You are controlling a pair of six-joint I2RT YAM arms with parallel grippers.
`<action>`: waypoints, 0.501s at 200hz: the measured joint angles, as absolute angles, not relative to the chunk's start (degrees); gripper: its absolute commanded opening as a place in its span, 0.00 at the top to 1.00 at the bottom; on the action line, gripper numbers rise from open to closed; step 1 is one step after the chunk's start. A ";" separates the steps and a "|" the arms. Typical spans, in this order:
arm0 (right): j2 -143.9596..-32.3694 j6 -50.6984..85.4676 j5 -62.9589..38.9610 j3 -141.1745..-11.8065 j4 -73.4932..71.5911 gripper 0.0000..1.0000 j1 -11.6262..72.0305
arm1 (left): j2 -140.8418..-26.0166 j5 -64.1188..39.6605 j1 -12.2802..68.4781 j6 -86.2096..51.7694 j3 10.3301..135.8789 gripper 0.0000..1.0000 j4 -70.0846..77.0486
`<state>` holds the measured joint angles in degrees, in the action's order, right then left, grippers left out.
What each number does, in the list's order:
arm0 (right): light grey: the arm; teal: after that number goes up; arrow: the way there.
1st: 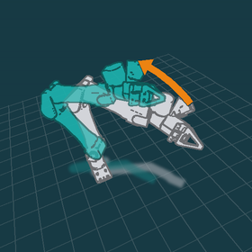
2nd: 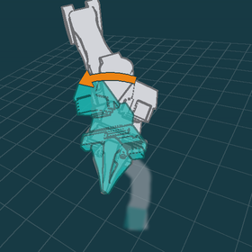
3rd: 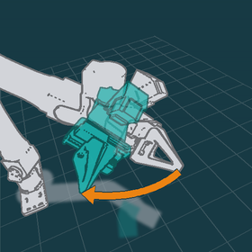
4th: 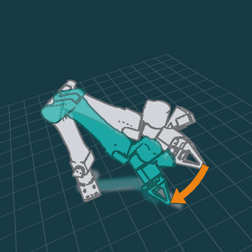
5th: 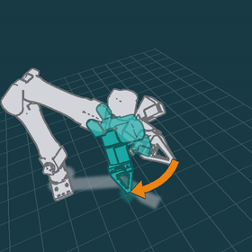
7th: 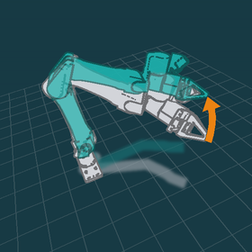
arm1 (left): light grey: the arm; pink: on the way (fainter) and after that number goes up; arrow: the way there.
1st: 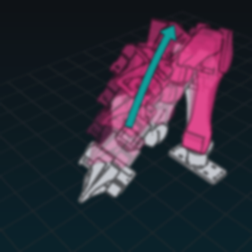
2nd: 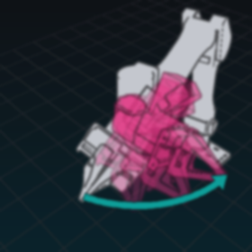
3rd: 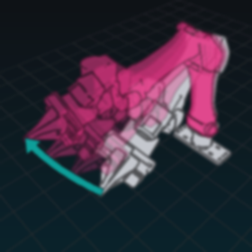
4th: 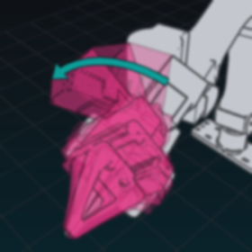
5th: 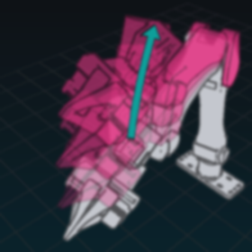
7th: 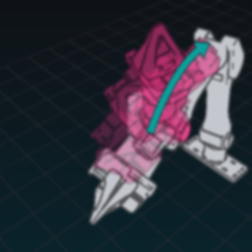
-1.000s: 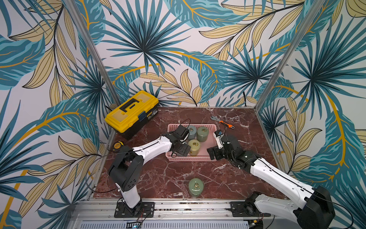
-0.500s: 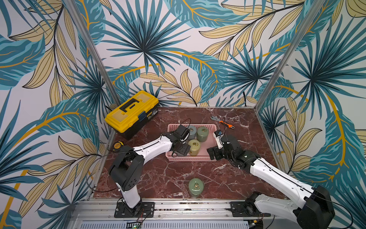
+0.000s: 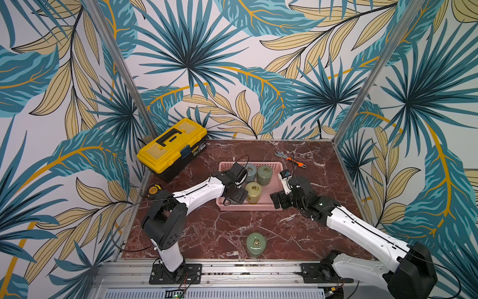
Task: Take the tea canister out of the basket
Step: Pick up the tea canister from the basket.
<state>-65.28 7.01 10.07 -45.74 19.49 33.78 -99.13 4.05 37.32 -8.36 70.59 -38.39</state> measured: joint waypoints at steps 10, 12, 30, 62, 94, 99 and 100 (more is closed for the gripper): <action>-65.28 7.01 10.07 -45.74 19.49 0.01 33.78 | -98.78 4.14 37.32 -8.36 70.63 0.45 -39.05; -65.28 7.01 10.07 -45.74 19.49 0.01 33.78 | -98.70 4.19 37.32 -8.36 70.67 0.45 -39.18; -65.28 7.01 10.07 -45.74 19.49 0.01 33.78 | -97.95 4.43 37.32 -8.36 71.31 0.46 -40.34; -65.28 7.01 10.07 -45.74 19.49 0.01 33.78 | -96.36 4.97 37.32 -8.36 73.10 0.47 -41.45; -65.28 7.01 10.07 -45.74 19.49 0.01 33.78 | -94.76 5.19 37.32 -8.34 74.70 0.47 -42.70; -65.28 7.01 10.07 -45.74 19.49 0.01 33.78 | -94.54 5.19 37.32 -8.34 74.98 0.47 -42.98; -65.28 7.01 10.07 -45.74 19.49 0.01 33.78 | -94.52 5.21 37.32 -8.34 75.02 0.47 -43.03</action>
<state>-65.28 7.01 10.07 -45.74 19.49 33.78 -94.52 5.21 37.32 -8.34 75.02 -43.03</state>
